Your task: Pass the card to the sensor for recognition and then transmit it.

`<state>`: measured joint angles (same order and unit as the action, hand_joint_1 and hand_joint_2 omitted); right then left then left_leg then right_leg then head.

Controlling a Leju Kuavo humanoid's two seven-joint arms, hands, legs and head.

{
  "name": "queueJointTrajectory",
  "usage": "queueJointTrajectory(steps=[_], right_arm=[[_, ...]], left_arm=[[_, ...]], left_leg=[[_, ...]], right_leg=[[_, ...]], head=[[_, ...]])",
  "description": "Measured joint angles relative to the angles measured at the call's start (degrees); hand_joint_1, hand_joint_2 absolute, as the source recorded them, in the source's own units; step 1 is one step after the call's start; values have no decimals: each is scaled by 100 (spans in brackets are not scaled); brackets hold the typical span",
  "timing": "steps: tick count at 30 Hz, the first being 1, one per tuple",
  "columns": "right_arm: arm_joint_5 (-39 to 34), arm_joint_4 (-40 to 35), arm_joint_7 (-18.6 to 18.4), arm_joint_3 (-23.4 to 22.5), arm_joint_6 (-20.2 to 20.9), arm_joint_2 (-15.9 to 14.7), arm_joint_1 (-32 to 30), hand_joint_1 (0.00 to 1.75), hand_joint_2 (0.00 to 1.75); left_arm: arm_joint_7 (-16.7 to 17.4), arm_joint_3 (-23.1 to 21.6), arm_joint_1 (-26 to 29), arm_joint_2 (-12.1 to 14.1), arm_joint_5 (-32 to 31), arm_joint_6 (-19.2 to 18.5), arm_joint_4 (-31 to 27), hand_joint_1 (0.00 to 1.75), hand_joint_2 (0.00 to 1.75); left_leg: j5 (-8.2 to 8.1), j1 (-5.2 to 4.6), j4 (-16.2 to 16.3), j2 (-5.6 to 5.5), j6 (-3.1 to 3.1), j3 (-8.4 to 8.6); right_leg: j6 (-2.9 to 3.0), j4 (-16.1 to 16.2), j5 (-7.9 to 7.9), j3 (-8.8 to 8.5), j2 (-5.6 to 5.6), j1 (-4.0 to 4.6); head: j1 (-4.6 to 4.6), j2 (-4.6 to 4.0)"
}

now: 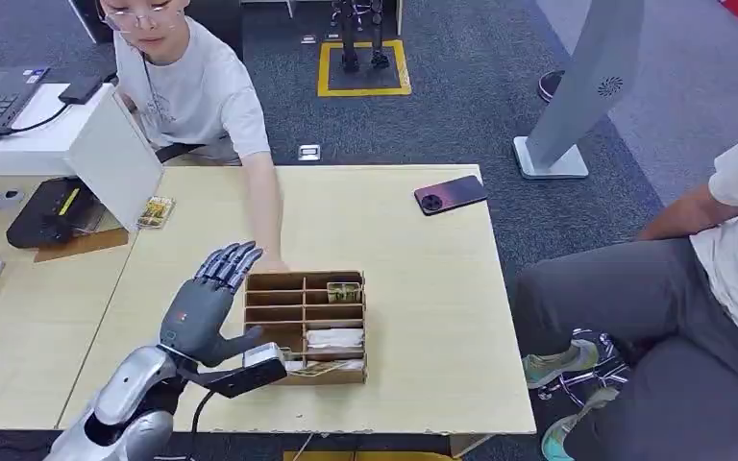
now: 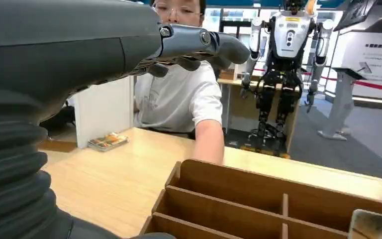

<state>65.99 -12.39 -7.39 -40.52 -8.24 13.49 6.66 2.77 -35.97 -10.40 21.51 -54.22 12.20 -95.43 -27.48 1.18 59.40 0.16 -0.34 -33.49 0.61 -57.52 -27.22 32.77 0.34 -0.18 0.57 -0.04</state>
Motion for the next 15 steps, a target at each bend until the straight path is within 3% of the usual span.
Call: queueJointTrajectory(steps=[3, 10, 15], right_arm=[[-17, 0, 2, 0, 0, 0, -2, 0, 175], [-20, 0, 4, 0, 0, 0, -1, 0, 175], [-107, -2, 2, -13, 4, 2, 0, 0, 175]], left_arm=[[-157, 133, 41, 39, 408, -4, -83, 0, 175], [-222, 356, 90, 105, 572, -20, -245, 0, 175], [-546, 514, 168, 236, 1395, -304, -512, 0, 175]], left_leg=[[0, 0, 0, 0, 0, 0], [0, 0, 0, 0, 0, 0], [0, 0, -1, 1, 0, 0]], right_leg=[[0, 0, 0, 0, 0, 0], [0, 0, 0, 0, 0, 0], [0, -1, 0, -4, 0, 0]], head=[[-2, 0], [0, 0], [-2, 0]])
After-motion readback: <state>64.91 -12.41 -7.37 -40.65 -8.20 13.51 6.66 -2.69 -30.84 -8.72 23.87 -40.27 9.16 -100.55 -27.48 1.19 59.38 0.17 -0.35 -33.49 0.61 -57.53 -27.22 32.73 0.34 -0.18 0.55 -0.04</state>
